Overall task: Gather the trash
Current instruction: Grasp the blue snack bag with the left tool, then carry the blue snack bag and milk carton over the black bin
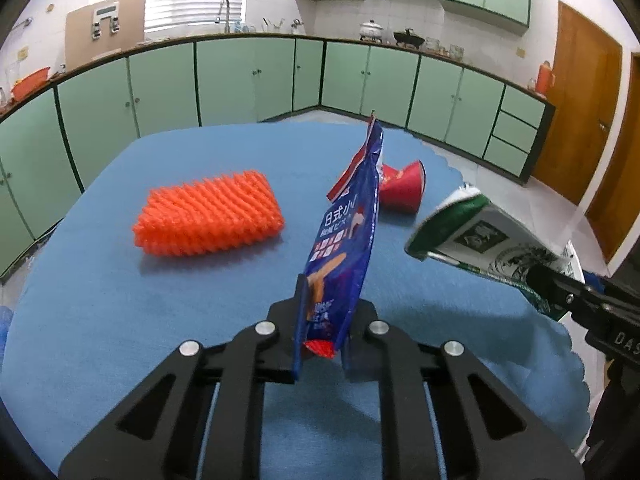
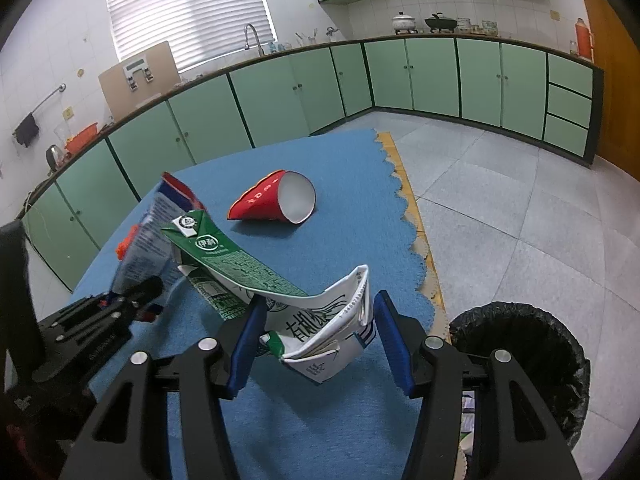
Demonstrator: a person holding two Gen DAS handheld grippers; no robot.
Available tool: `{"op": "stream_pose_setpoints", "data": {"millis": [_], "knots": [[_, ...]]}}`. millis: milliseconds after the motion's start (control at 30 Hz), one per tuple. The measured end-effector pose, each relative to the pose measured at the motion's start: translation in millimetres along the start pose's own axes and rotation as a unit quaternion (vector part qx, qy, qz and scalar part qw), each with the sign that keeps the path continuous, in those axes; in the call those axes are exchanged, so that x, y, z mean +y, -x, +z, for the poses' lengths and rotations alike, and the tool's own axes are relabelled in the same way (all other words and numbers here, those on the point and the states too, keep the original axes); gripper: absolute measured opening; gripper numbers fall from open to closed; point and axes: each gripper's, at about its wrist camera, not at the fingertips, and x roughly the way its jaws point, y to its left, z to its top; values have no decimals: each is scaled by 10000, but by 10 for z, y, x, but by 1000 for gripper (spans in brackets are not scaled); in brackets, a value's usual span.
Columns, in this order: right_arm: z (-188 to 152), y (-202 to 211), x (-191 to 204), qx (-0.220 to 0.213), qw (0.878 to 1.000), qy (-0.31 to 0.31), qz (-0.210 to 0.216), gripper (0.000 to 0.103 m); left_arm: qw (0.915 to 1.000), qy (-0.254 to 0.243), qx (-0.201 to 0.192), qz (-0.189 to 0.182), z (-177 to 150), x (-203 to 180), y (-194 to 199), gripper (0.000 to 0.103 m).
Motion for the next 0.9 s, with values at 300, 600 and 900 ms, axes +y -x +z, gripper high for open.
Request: {"op": "stream_pose_setpoints", "data": {"millis": [300, 600, 900], "knots": [[78, 211, -36, -257, 9996, -13, -128, 55, 9997, -159, -117, -151, 19, -189, 175, 12], [124, 497, -182, -469, 9984, -65, -320, 55, 9982, -324, -265, -430, 84, -549, 318, 12], [106, 882, -542, -705, 9945, -280, -717, 55, 9939, -612, -291, -870, 90, -1071, 358, 12]]}}
